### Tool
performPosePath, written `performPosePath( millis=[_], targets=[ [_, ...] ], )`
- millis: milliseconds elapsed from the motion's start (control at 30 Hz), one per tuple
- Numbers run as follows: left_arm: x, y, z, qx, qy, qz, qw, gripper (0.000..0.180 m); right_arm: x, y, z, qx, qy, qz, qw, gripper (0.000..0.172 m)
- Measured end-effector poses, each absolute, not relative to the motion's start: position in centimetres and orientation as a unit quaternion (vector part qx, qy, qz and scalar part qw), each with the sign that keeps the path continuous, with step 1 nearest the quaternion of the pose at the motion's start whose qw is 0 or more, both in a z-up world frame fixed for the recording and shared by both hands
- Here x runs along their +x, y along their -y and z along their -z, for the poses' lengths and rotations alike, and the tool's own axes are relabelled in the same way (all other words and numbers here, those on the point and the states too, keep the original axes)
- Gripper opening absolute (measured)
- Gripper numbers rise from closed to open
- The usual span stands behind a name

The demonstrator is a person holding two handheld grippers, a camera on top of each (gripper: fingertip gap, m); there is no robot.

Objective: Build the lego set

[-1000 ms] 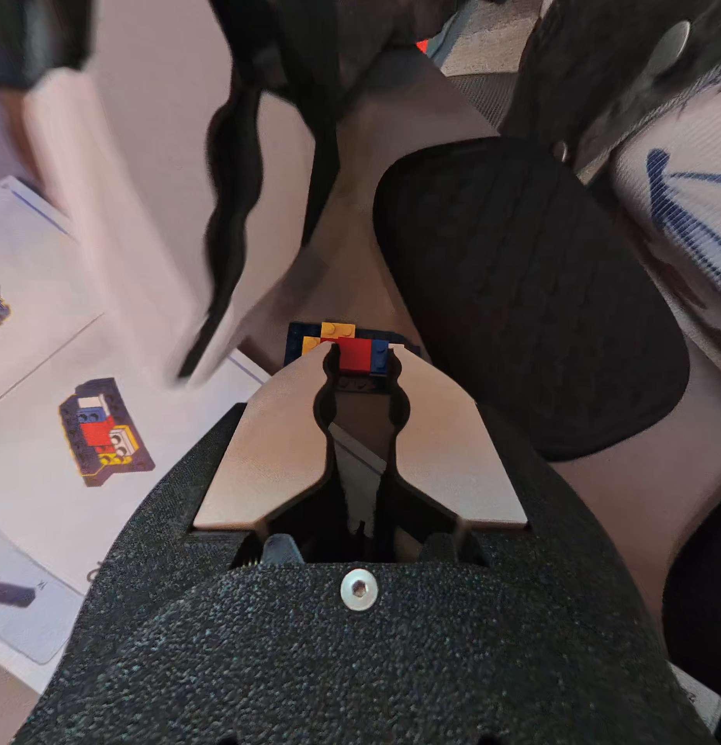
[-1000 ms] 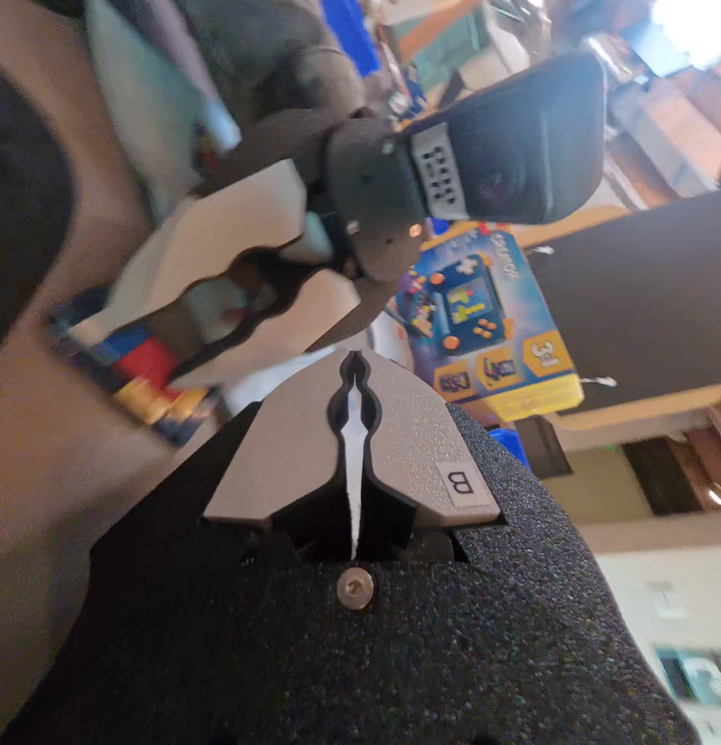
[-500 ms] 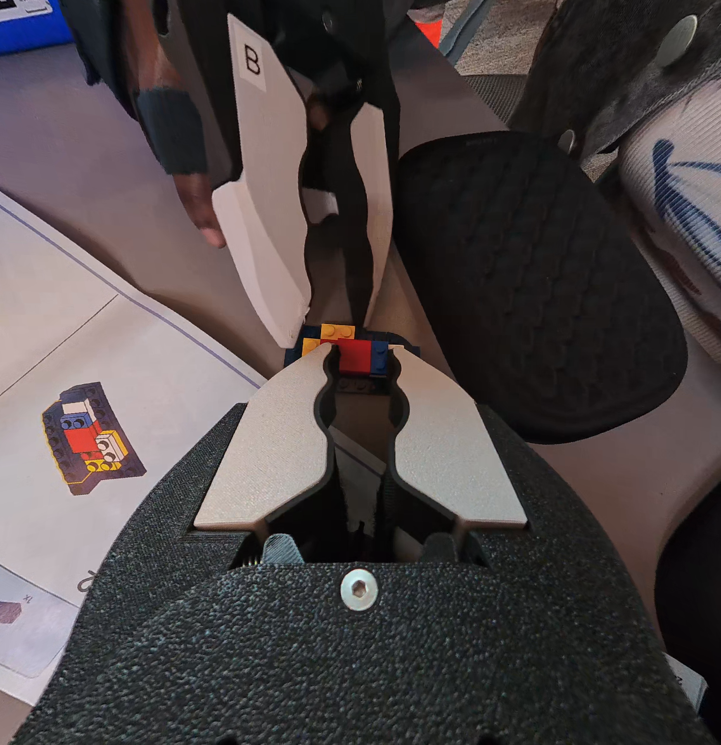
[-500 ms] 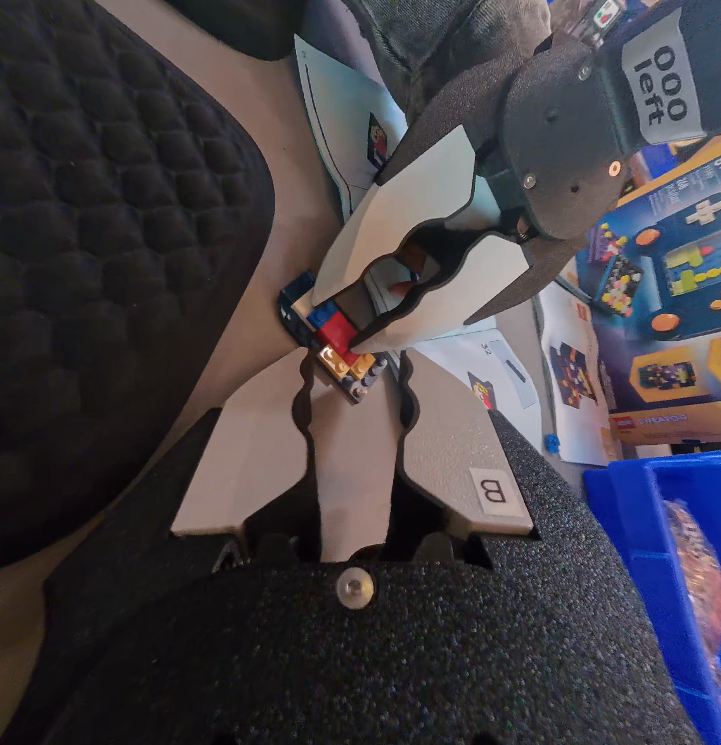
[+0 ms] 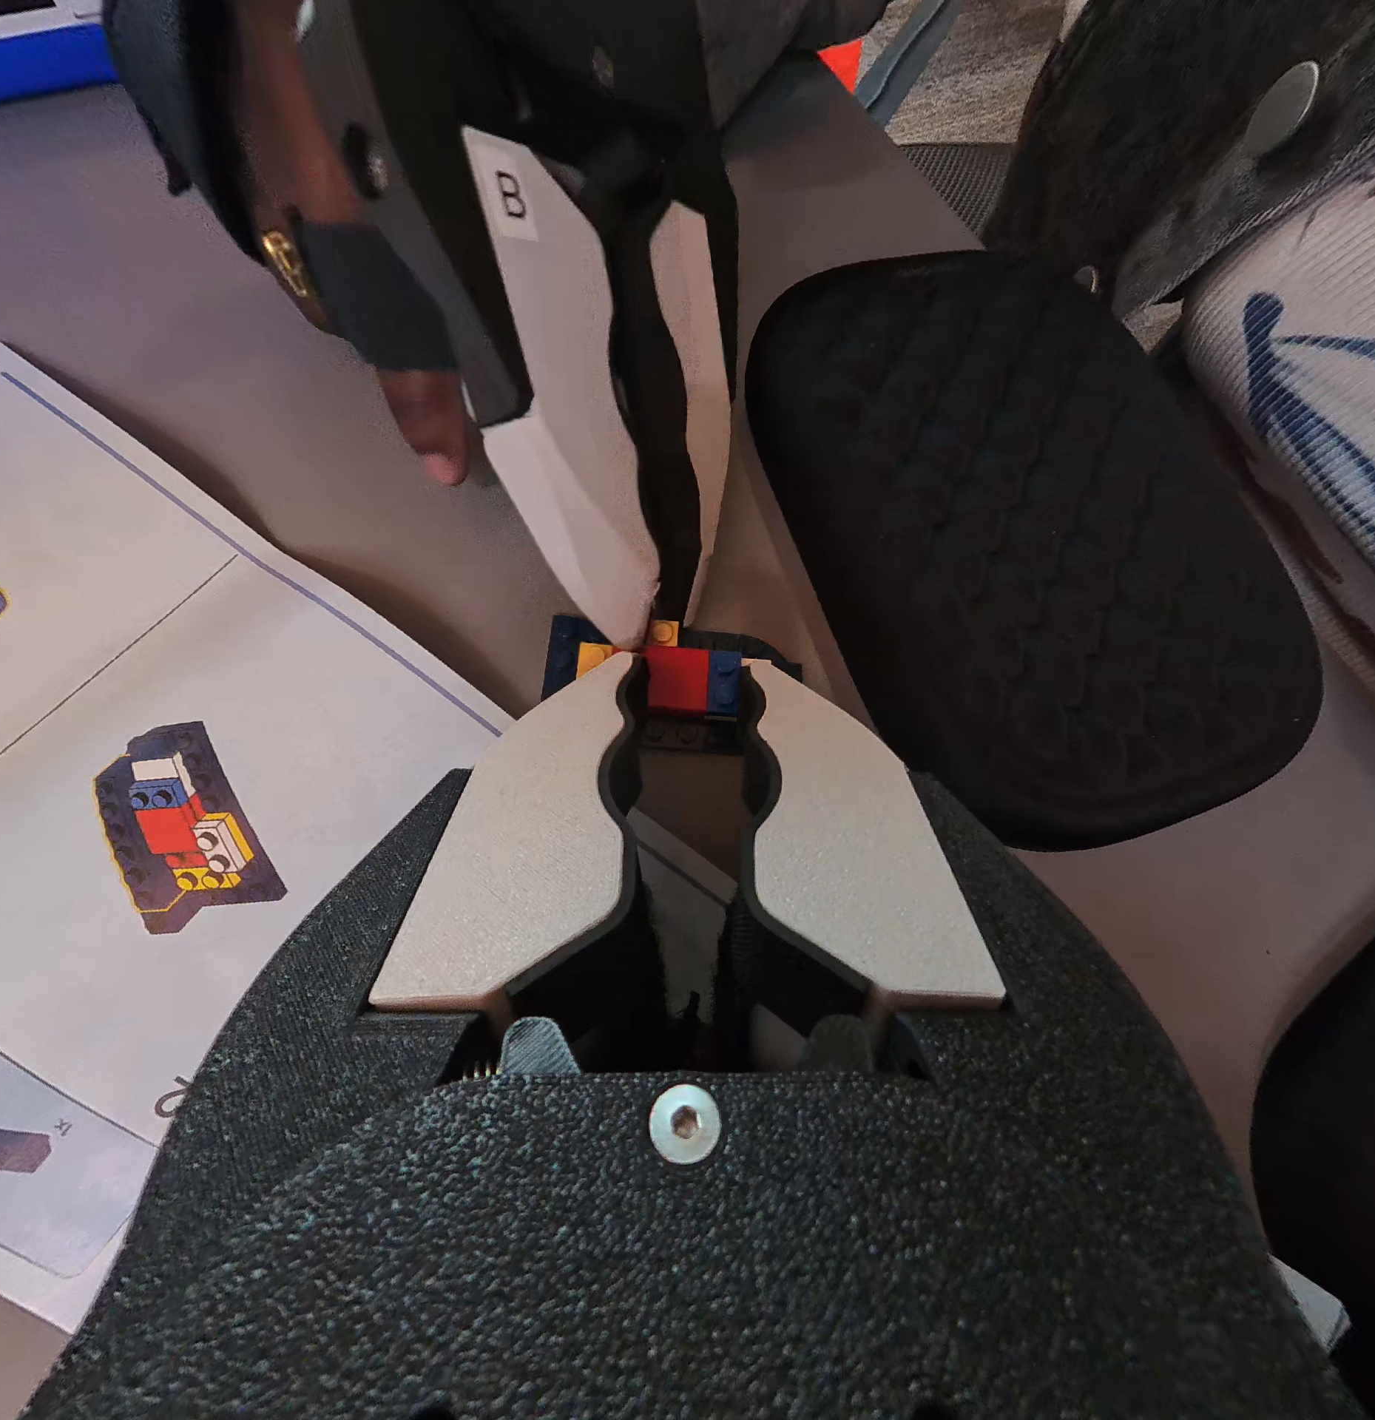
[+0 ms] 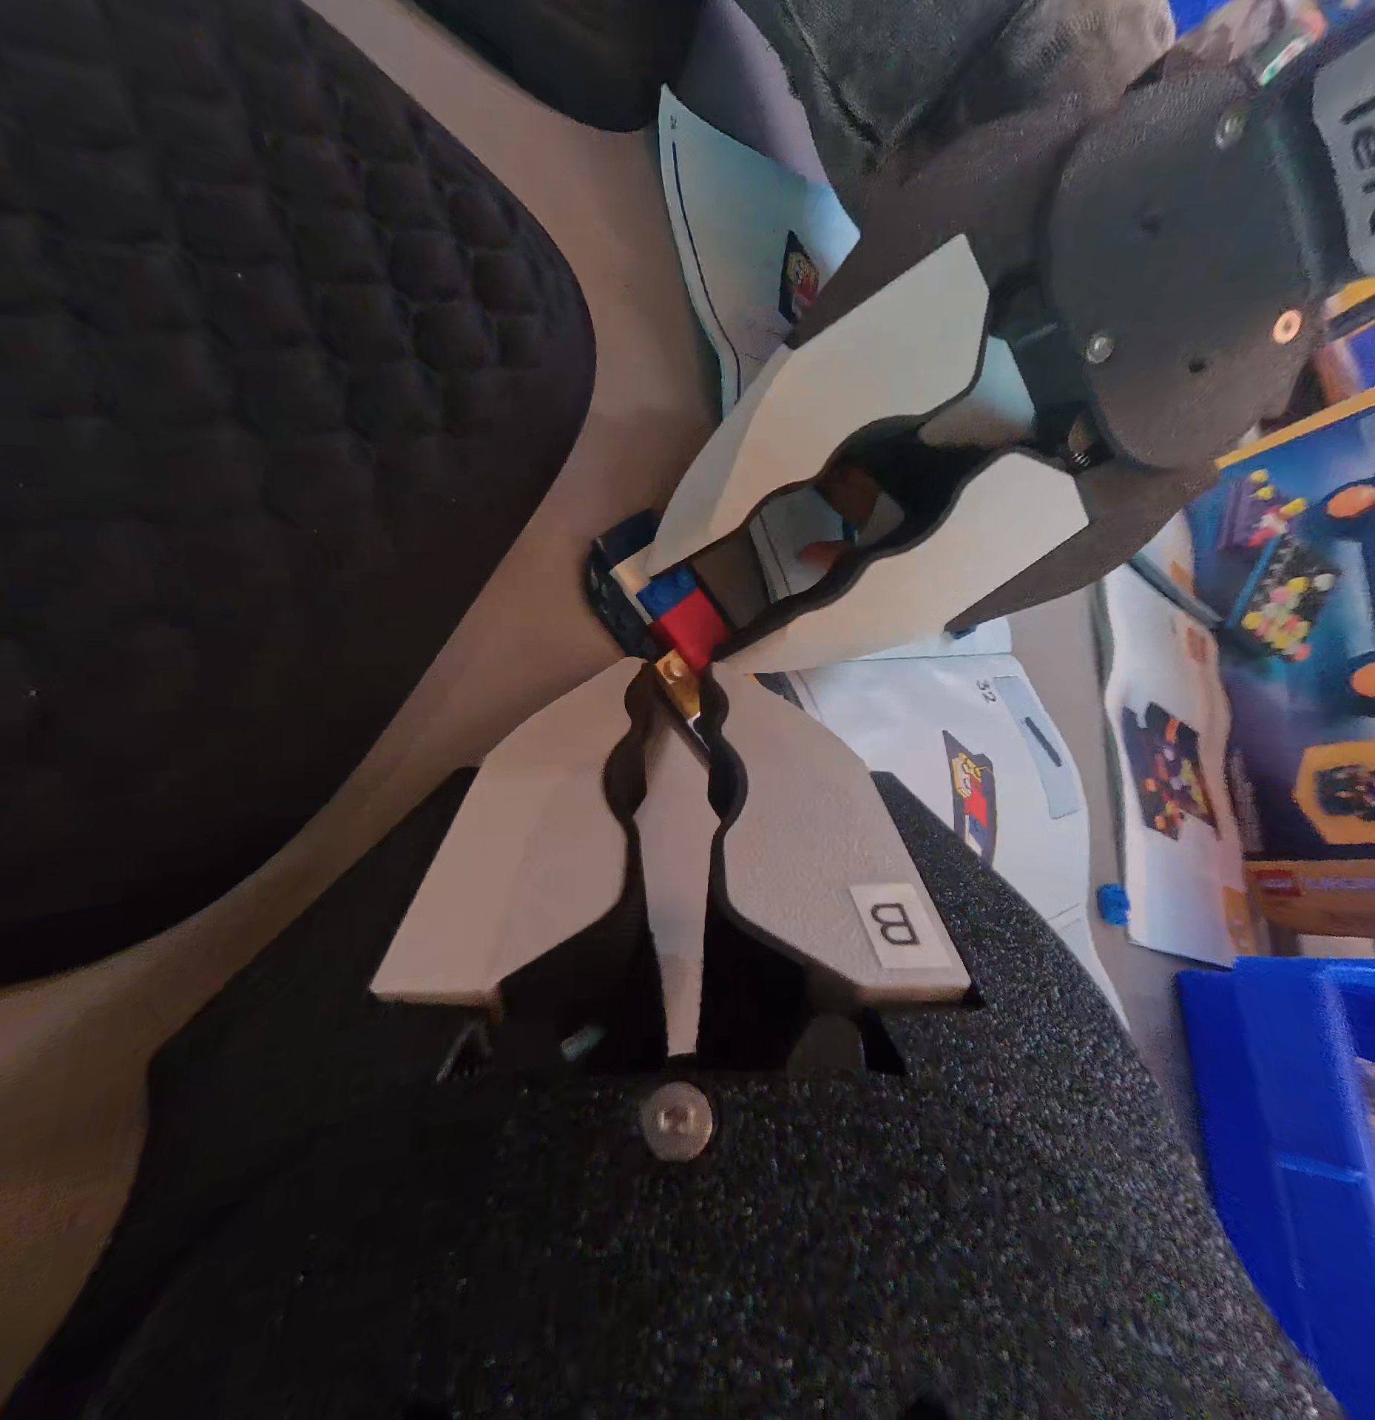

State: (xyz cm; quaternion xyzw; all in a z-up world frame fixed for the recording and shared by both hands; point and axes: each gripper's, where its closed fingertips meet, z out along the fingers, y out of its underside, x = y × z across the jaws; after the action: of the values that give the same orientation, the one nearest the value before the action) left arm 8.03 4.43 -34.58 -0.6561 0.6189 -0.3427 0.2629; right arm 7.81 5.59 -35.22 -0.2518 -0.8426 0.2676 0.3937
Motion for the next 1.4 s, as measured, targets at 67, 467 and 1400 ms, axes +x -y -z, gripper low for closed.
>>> performPosePath(
  millis=[67,467,1400],
  targets=[
    [8.0,-4.4,34.6,-0.657,-0.618,0.343,0.263,0.023,7.8,-5.6,35.2,-0.251,0.84,-0.259,0.405,0.011],
    [7.0,-5.5,34.5,-0.676,-0.598,0.33,0.277,0.023,6.5,-7.9,33.4,-0.327,0.776,-0.203,0.5,0.0],
    [7.5,-4.0,34.2,-0.664,-0.604,0.375,0.231,0.01,7.7,-5.7,34.6,-0.243,0.828,-0.251,0.439,0.029]
  ],
)
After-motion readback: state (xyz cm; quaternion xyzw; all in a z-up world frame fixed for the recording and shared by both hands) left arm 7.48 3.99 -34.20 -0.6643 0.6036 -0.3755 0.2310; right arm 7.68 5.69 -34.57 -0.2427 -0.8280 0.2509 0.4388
